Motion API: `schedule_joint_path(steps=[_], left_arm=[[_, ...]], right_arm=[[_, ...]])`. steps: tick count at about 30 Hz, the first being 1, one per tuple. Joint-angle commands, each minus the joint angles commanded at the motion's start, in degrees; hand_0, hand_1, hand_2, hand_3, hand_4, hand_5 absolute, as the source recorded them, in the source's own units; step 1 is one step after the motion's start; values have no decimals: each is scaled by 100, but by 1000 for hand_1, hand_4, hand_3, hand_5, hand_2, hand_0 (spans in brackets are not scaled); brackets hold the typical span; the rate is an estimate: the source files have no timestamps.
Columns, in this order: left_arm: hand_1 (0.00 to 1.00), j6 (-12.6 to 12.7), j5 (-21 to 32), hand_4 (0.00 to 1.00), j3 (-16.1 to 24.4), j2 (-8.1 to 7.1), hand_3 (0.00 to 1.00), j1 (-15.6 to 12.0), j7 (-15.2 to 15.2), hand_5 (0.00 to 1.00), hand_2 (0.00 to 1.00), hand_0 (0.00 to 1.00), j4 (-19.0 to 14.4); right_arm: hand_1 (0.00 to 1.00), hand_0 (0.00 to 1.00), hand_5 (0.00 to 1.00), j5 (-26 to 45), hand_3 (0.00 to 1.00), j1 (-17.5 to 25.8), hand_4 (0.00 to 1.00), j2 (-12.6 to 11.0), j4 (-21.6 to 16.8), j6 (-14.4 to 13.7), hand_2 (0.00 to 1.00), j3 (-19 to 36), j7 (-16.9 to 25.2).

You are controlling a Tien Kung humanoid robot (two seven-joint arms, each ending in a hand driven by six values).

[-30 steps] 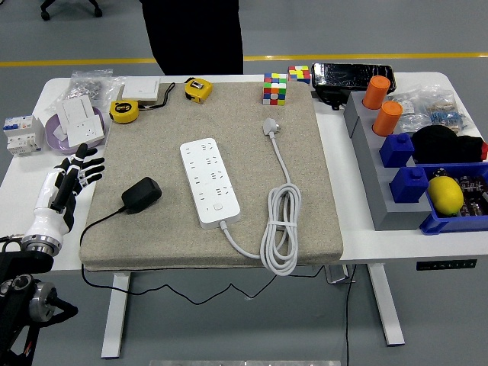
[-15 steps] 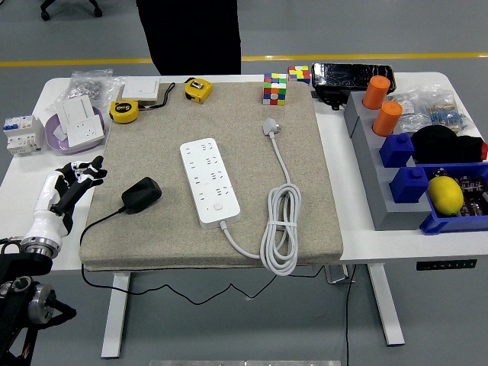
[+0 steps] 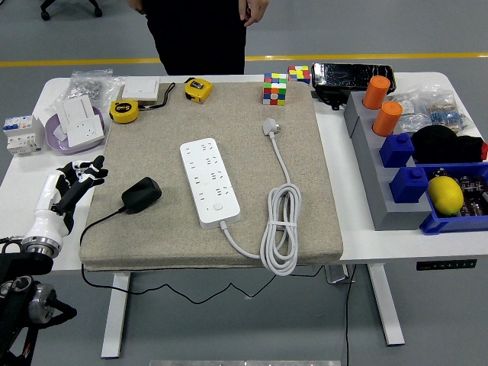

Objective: Pick up the plug,place it near the board,insert it into the board,press the button

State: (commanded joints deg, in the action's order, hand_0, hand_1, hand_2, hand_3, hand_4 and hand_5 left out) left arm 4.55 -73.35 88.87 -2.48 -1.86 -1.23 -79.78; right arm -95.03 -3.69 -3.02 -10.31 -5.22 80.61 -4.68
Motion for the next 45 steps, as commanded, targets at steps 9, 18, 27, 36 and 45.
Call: schedule_joint_path(steps=[9, 18, 27, 36, 45], left_arm=[[593, -3, -26, 867, -20, -2, 497, 26, -4, 540, 501, 632, 13], [593, -4, -29, 868, -43, -9, 498, 9, -4, 540, 503, 631, 34], [593, -5, -32, 869, -46, 9, 503, 33, -2, 544, 504, 631, 30], [594, -50, -164, 868, -57, 13, 505, 41, 22, 546, 510, 631, 19], [615, -122, -731, 870, -5, 3, 518, 98, 64, 548, 543, 632, -26]], right_arm=[[435, 639, 26, 259, 243, 16, 772, -34, 0, -76, 382, 114, 44], [601, 703, 350, 647, 492, 56, 867, -76, 0, 107, 558, 220, 48], [874, 935, 754, 575, 885, 25, 998, -136, 0, 439, 858, 618, -181], [985, 998, 887, 578, 984, 37, 998, -176, 0, 525, 949, 842, -189], [958, 998, 998, 1027, 957, 55, 998, -226, 0, 451, 929, 699, 80]])
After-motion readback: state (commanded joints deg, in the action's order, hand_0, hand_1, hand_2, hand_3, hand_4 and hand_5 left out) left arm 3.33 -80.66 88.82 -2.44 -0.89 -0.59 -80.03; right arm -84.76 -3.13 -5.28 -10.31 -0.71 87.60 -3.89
